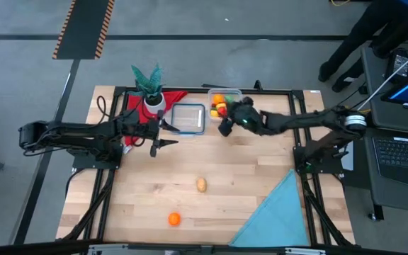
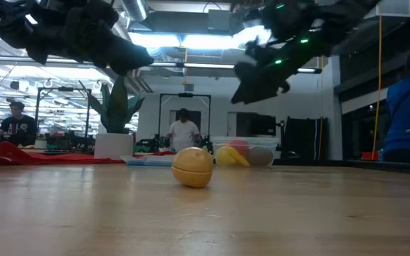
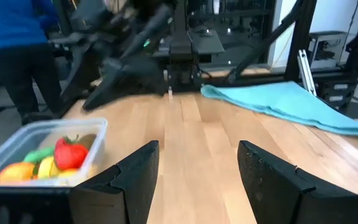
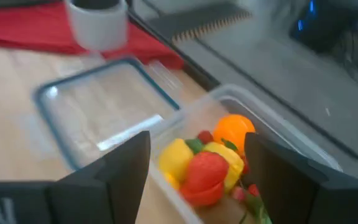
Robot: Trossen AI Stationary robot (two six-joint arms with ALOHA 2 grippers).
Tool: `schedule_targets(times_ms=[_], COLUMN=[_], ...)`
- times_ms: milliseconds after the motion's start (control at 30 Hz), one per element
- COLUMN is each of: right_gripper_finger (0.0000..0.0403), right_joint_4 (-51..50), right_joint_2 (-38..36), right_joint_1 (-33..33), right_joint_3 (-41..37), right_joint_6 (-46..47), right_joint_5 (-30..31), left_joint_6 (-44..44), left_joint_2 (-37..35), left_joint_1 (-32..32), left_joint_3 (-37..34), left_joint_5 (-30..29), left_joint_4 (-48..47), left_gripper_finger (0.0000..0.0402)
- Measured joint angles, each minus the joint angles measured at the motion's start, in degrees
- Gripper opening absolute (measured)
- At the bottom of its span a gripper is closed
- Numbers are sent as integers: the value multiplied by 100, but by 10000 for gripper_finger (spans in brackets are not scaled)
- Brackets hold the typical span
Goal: Pick and placing Produce into tupperware
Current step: Put the potato into the transparent bin
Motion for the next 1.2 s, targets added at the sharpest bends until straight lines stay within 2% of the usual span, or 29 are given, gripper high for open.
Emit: schedule_targets(times_ms=[100, 333, 567, 800, 900, 1033, 1100, 1200], right_gripper_finger=[261, 262, 262, 262, 262, 262, 262, 262], right_joint_4=[1014, 2475, 2780, 2873, 2886, 2883, 2884, 2884], right_joint_2=[-369, -870, -870, -877, -877, -877, -877, -877], right_joint_1=[409, 1441, 2295, 2553, 2581, 2579, 2583, 2581], right_joint_3=[-761, -2012, -2204, -2202, -2202, -2200, -2200, -2200], right_joint_6=[-359, -471, 85, 483, 725, 676, 711, 1020], right_joint_5=[19, -152, -181, -207, -706, -2211, -2749, -2774], left_joint_6=[-1, 36, 190, 150, 144, 141, 143, 144], left_joint_2=[-224, -437, -434, -434, -434, -434, -434, -434], left_joint_1=[-17, -353, -829, -1144, -1283, -1453, -1530, -1617], left_joint_3=[1, -1, -1, -1, -1, -1, -1, -1], left_joint_5=[-3, -3, 1, -1, 1, 1, -1, 1], left_joint_4=[-464, -959, -1222, -1223, -1262, -1291, -1291, -1291], left_gripper_finger=[210, 210, 210, 210, 210, 210, 210, 210])
